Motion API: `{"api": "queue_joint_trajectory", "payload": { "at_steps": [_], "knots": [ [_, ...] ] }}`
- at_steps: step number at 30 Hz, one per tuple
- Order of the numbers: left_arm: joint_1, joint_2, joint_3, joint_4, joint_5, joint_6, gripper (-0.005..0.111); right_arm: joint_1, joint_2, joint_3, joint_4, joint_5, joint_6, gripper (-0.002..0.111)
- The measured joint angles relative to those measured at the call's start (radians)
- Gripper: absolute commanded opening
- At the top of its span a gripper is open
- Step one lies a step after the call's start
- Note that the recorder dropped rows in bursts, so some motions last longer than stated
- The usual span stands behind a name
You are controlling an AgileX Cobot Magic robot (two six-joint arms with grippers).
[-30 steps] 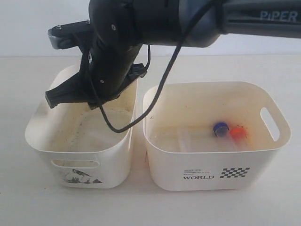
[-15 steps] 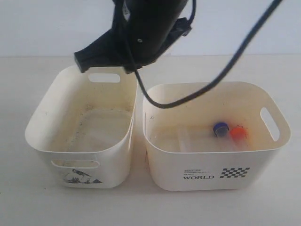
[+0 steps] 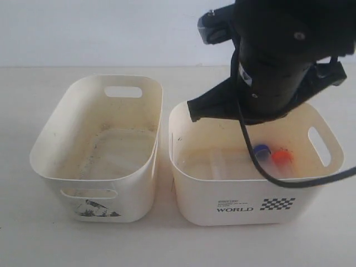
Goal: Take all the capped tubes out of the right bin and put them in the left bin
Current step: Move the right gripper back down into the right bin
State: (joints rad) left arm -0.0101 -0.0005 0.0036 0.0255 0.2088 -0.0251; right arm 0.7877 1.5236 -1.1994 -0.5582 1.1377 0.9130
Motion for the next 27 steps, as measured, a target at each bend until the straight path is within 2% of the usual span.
{"api": "queue_joint_trajectory", "payload": {
  "at_steps": [2, 4, 8, 27],
  "knots": [
    [0.000, 0.000, 0.000, 0.000, 0.000, 0.000, 0.004, -0.026, 0.000, 0.053, 0.021, -0.033, 0.019, 0.000],
    [0.000, 0.000, 0.000, 0.000, 0.000, 0.000, 0.004, -0.099, 0.000, 0.104, 0.068, -0.093, 0.017, 0.000],
    [0.000, 0.000, 0.000, 0.000, 0.000, 0.000, 0.004, -0.196, 0.002, 0.134, 0.152, -0.232, -0.066, 0.000],
    [0.000, 0.000, 0.000, 0.000, 0.000, 0.000, 0.004, -0.206, 0.217, 0.135, 0.185, -0.294, -0.117, 0.000]
  ]
}}
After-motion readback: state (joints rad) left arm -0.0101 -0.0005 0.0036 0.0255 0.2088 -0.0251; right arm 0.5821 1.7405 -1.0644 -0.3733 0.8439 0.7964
